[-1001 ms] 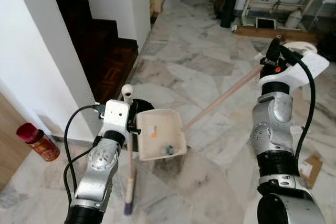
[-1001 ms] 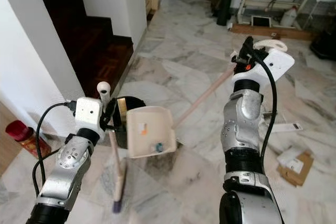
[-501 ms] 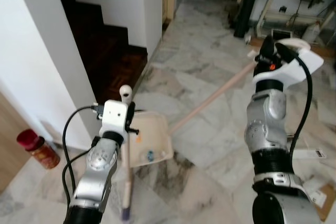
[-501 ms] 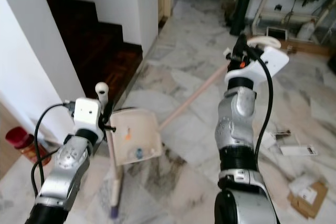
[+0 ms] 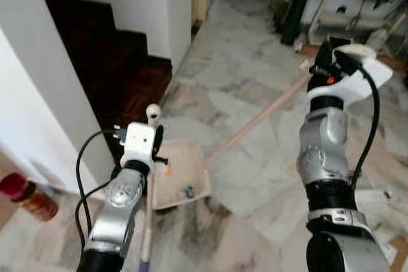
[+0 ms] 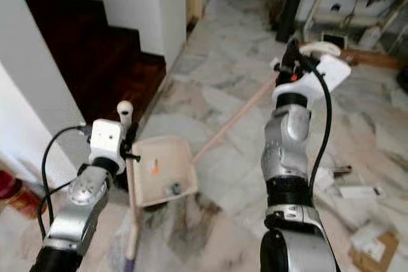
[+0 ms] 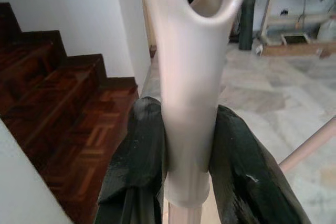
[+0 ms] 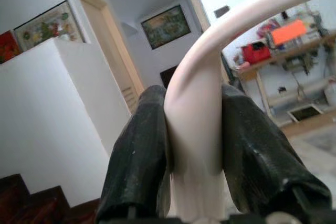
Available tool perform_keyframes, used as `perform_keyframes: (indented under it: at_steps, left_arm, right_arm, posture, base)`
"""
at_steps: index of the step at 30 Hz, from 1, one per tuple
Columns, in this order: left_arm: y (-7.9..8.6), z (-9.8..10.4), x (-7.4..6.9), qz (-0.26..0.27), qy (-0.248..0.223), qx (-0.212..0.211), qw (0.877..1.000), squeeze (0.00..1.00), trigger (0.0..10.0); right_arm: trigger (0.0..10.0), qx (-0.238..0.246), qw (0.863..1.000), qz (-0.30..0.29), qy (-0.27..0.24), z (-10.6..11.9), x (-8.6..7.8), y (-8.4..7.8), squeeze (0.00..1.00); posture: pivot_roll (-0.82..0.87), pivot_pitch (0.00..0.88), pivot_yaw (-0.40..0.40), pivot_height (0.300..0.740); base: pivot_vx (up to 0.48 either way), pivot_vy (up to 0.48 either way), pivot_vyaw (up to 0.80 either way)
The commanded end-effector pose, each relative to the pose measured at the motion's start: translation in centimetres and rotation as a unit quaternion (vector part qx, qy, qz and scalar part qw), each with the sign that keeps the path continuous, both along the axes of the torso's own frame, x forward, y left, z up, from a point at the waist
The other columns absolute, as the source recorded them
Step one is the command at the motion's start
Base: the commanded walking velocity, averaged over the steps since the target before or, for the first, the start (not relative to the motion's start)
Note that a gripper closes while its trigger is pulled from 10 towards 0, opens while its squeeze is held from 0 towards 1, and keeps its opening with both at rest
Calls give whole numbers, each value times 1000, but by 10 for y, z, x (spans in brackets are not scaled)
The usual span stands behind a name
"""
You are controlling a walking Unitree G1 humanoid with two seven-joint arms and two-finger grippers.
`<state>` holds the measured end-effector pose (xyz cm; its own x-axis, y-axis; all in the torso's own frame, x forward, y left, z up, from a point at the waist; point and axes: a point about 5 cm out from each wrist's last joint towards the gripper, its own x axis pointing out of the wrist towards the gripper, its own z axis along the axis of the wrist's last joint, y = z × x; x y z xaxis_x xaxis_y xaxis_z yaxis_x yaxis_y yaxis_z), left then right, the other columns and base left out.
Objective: Sweep floor
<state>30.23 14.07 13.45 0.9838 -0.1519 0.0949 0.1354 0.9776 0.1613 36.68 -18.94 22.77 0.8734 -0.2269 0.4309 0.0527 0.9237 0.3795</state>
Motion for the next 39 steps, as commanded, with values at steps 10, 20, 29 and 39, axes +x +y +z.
perform_keyframes:
  at_steps: [10,20,29,39]
  left_arm:
    - [2,16,2,-3,-35,6,999,0,10000]
    - [0,14,1,-7,-28,7,1000,0,10000]
    - [1,12,1,-4,-21,2,1000,0,10000]
    - [12,2,-5,5,2,33,999,0,10000]
  right_arm:
    - [10000,16,999,8,-49,22,-2,6,0]
    - [10000,19,999,16,-49,23,-1,9,0]
    - [10000,8,999,18,-47,23,-1,11,0]
    - [10000,13,998,20,-50,25,-1,11,0]
  posture:
    - [101,0,-28,740]
    - [106,0,-36,740]
    - [103,2,-37,740]
    - [102,3,-35,740]
  base:
    - [138,0,283]
    - [0,0,0]
    - [0,0,307]
    - [0,0,0]
